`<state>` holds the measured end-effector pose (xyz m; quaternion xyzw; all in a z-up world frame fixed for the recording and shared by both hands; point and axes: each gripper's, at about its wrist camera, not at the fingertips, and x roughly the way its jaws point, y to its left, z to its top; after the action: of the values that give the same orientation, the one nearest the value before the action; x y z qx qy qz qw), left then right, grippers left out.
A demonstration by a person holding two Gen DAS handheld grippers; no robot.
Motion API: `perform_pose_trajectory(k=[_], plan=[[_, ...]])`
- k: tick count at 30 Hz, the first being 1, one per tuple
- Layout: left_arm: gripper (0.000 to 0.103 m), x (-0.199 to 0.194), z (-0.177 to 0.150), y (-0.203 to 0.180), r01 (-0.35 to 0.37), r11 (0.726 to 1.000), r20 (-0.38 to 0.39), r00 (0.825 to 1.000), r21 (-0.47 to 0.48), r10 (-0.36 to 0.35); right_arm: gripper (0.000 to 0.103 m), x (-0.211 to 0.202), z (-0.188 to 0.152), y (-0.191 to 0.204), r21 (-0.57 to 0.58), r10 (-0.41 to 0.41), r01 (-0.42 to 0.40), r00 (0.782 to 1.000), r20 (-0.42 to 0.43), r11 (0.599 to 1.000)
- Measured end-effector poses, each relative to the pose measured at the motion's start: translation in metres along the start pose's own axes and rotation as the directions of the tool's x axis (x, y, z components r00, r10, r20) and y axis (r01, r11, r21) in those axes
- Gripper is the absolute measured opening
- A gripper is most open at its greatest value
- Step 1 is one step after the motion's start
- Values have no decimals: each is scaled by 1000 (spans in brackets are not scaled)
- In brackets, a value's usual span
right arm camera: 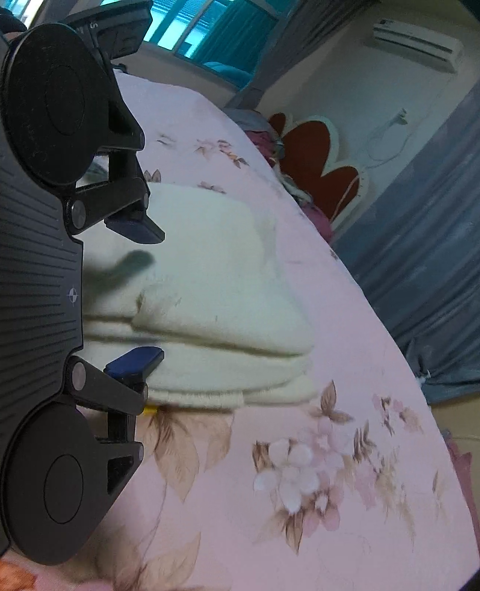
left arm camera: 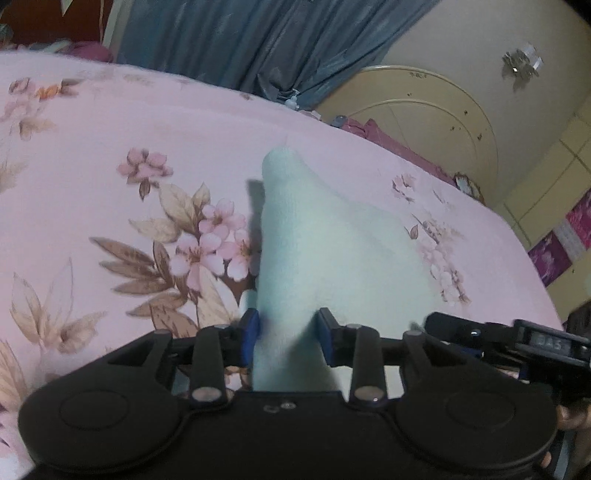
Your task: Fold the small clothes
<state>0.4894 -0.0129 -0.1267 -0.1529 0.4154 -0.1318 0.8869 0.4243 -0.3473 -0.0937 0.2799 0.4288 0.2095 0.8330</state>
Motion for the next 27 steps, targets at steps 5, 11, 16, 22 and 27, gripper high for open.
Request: perform_pose_trajectory(k=[5, 11, 16, 22, 27], plan=[[28, -5, 16, -9, 2, 989, 70, 997, 146, -13, 50, 12, 0, 15, -91, -56, 55, 998, -18, 994], [27, 4, 17, -23, 31, 975, 28, 999, 219, -38, 16, 2, 1, 26, -167, -84, 87, 996, 22, 982], [28, 11, 10, -55, 54, 955, -30, 998, 291, -48, 16, -28, 3, 17, -198, -111, 119, 993, 51, 973], [27, 15, 9, -64, 18, 946, -30, 1000, 322, -9, 16, -14, 0, -15, -87, -80, 79, 997, -15, 993], [30, 22, 28, -63, 17, 940, 7, 1000, 340, -21, 44, -33, 16, -11, -122, -121, 135, 986, 115, 983]])
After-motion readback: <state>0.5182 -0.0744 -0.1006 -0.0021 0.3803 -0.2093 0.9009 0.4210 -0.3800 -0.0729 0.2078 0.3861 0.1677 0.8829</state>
